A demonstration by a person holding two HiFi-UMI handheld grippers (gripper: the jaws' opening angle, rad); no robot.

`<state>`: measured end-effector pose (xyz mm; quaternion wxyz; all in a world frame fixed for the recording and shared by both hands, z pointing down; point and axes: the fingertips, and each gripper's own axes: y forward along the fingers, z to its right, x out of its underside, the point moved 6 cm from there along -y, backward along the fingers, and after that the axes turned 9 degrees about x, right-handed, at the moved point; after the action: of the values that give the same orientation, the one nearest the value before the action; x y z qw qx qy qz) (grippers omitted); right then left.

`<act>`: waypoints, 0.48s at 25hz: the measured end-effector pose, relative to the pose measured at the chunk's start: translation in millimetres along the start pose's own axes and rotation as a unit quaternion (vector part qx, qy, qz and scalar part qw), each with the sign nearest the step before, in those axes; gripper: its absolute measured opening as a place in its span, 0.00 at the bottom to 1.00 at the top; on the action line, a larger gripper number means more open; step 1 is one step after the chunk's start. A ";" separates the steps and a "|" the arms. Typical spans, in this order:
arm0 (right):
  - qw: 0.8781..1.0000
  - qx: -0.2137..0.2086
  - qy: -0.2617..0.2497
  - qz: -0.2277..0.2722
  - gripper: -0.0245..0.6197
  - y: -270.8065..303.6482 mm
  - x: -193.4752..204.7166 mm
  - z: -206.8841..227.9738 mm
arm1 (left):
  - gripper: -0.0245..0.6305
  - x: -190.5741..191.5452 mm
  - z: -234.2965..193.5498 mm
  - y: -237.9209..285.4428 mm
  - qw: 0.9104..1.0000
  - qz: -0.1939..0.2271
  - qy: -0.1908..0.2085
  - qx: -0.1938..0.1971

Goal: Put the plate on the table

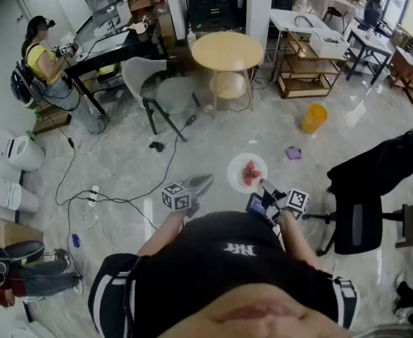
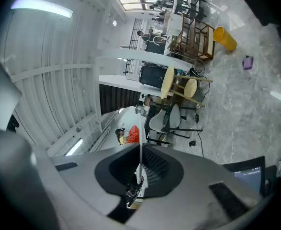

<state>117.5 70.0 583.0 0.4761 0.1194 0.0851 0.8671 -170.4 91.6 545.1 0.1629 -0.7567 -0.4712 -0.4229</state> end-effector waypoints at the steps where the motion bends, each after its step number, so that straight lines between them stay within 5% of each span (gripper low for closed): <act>1: 1.000 0.008 0.004 -0.002 0.06 -2.7 1.7 0.6 | 0.05 -0.8 4.1 -1.2 1.000 0.002 0.003 -0.001; 9: 0.997 0.070 0.023 -0.008 0.06 -2.2 -10.6 -25.4 | 0.05 -36.0 13.8 -5.2 1.000 0.002 0.023 0.002; 12: 0.999 0.029 0.008 -0.016 0.06 6.9 4.7 -41.6 | 0.05 -32.0 20.5 -15.2 1.000 0.009 0.022 0.010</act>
<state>97.5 68.9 545.5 0.4856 0.1251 0.1157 0.8574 -179.7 94.0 505.3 0.1846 -0.7499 -0.4646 -0.4333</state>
